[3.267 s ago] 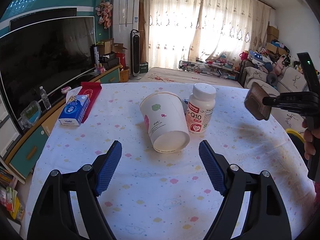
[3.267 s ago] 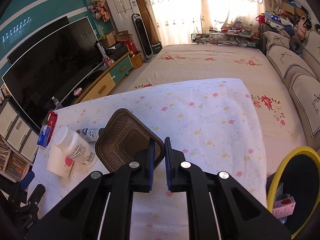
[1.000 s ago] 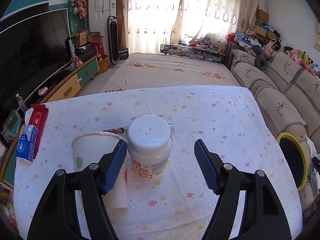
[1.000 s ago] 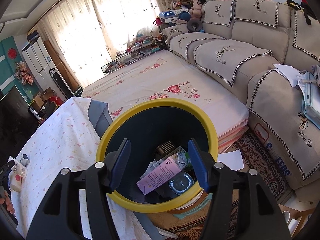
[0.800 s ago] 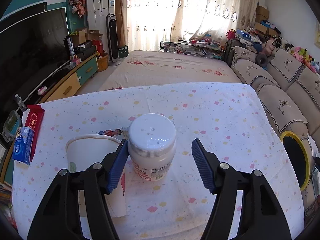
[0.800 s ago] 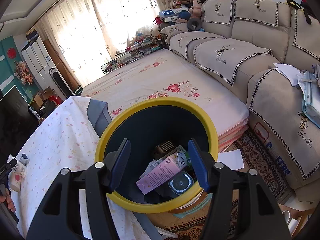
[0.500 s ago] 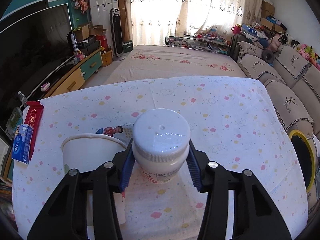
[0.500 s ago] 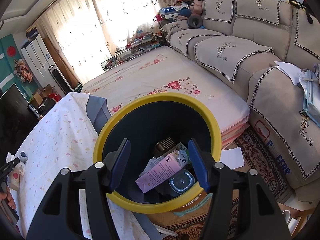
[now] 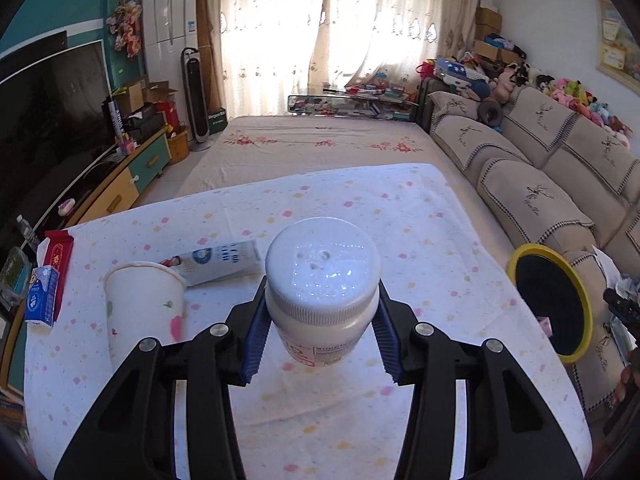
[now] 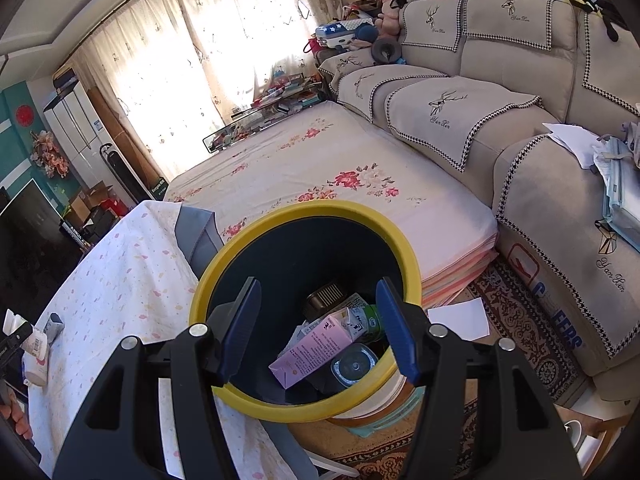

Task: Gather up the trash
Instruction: 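Carry the supplement bottle over the bin and open the left gripper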

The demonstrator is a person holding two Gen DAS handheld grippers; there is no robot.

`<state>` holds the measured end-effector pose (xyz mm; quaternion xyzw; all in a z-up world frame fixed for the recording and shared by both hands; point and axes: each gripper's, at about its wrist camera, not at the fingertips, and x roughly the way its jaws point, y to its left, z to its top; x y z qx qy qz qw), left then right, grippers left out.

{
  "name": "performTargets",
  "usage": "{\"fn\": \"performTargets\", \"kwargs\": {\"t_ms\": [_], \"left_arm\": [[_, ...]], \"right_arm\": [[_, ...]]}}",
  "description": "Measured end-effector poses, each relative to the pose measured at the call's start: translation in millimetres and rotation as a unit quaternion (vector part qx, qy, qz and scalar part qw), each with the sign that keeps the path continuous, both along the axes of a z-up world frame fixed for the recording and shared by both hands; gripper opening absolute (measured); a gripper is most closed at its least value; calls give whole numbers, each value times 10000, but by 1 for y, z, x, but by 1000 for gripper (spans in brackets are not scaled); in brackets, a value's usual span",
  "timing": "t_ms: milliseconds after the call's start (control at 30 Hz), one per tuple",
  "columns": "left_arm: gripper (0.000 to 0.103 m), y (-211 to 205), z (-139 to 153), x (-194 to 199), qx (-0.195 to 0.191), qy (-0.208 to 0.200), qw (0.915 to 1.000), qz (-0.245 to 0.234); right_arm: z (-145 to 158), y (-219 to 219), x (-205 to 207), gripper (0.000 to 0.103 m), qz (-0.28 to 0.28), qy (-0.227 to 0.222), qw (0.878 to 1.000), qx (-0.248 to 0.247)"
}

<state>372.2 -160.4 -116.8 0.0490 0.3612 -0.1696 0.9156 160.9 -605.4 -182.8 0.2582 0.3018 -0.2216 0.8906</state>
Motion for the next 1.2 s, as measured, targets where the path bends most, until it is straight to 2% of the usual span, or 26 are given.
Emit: {"fn": "performTargets", "kwargs": {"t_ms": [167, 300, 533, 733, 1033, 1067, 1133, 1200], "left_arm": [[47, -54, 13, -33, -150, 7, 9978, -639], [47, -111, 14, -50, -278, 101, 9926, -1175], [47, -209, -3, -67, -229, 300, 9821, -1847], [47, -274, -25, -62, -77, 493, 9764, -2103], [47, -321, -53, -47, 132, 702, 9729, -2199], [49, -322, -54, -47, 141, 672, 9739, -2165], [59, -319, -53, -46, 107, 584, 9759, -2102], [62, -312, -48, -47, 39, 501, 9773, -2058]], "right_arm": [[4, -11, -17, 57, -137, -63, 9998, -86], [4, -27, -32, 57, -308, -52, 9994, -147], [-5, -59, -57, 57, -546, -62, 9985, -26], [-12, -71, -63, 58, -535, -90, 9985, 82], [-22, -71, -55, 59, -459, -20, 9988, 172], [-22, -71, -54, 59, -450, -12, 9988, 172], [-21, -69, -53, 59, -421, -9, 9990, 166], [-19, -68, -52, 59, -394, -15, 9991, 144]]}}
